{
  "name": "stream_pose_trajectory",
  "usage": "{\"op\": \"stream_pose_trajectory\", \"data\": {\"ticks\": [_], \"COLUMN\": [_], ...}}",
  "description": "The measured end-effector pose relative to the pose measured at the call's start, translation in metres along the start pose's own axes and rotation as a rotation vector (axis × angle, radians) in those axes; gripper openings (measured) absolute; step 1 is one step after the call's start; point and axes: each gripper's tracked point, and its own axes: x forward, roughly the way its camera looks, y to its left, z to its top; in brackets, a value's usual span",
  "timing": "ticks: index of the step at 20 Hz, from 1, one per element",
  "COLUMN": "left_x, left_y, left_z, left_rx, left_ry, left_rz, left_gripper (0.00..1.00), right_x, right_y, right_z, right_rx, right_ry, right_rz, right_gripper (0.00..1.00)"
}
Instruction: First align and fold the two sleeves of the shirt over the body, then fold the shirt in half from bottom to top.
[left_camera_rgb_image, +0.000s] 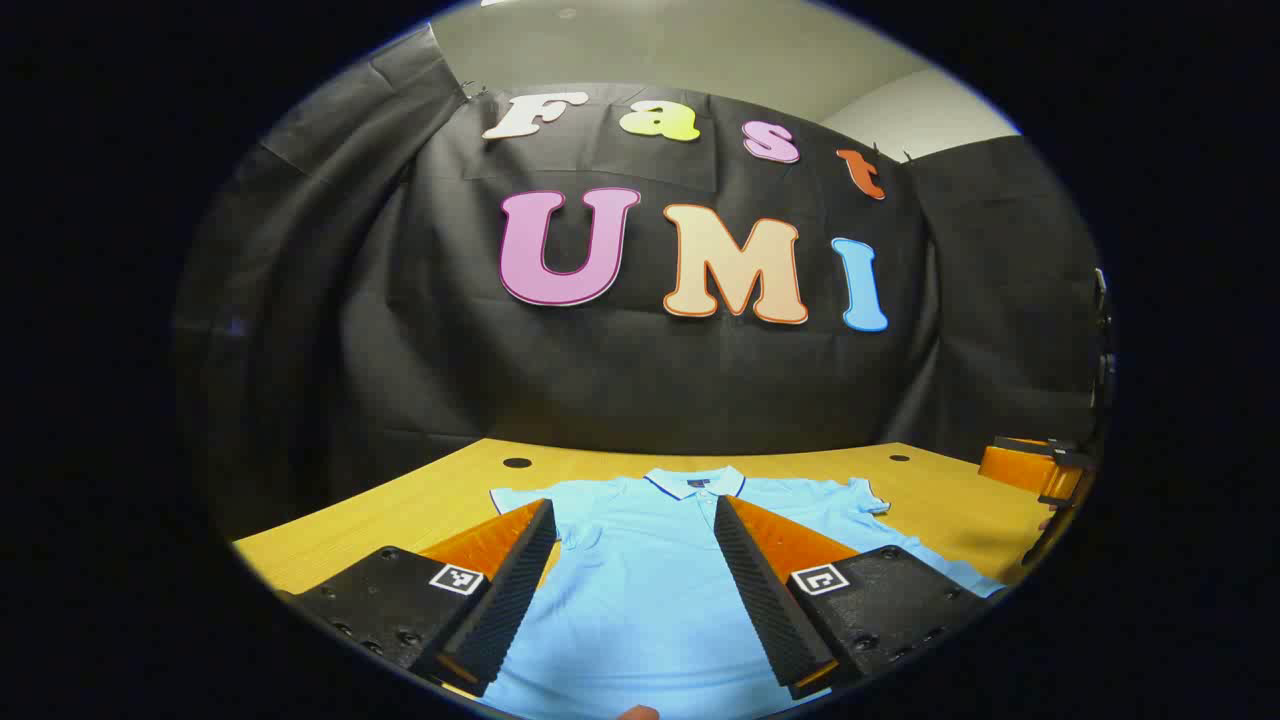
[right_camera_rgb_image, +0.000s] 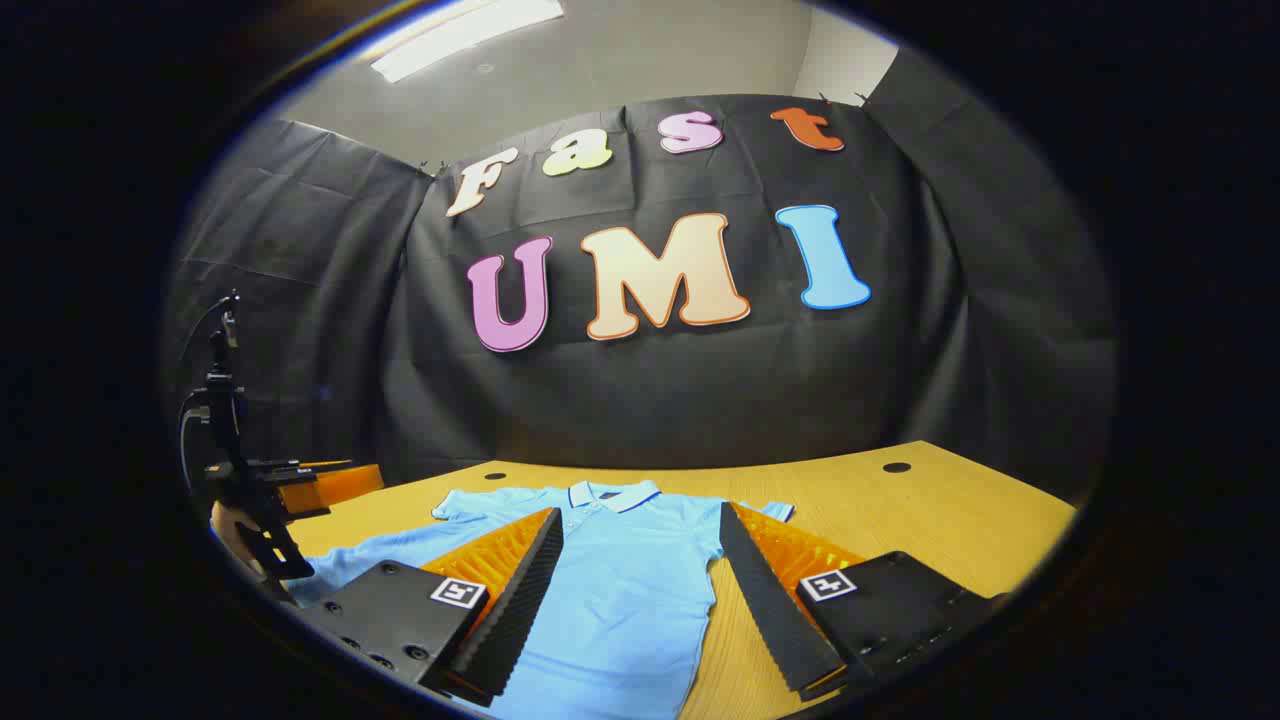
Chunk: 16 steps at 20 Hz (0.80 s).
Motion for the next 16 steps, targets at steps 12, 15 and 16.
{"op": "stream_pose_trajectory", "data": {"ticks": [12,15,16], "left_x": [-0.003,-0.003,-0.003], "left_y": [-0.001,0.000,-0.001], "left_z": [0.000,0.000,0.000], "left_rx": [0.004,-0.001,-0.002], "left_ry": [0.006,0.008,0.008], "left_rz": [-0.004,-0.003,-0.006], "left_gripper": [0.95,0.95,0.95], "right_x": [-0.002,-0.002,-0.002], "right_y": [0.010,0.008,0.006], "right_z": [-0.008,-0.010,-0.011], "right_rx": [-0.016,-0.013,-0.013], "right_ry": [0.031,0.044,0.045], "right_rz": [0.020,0.017,0.012], "right_gripper": [0.98,0.98,0.98]}}
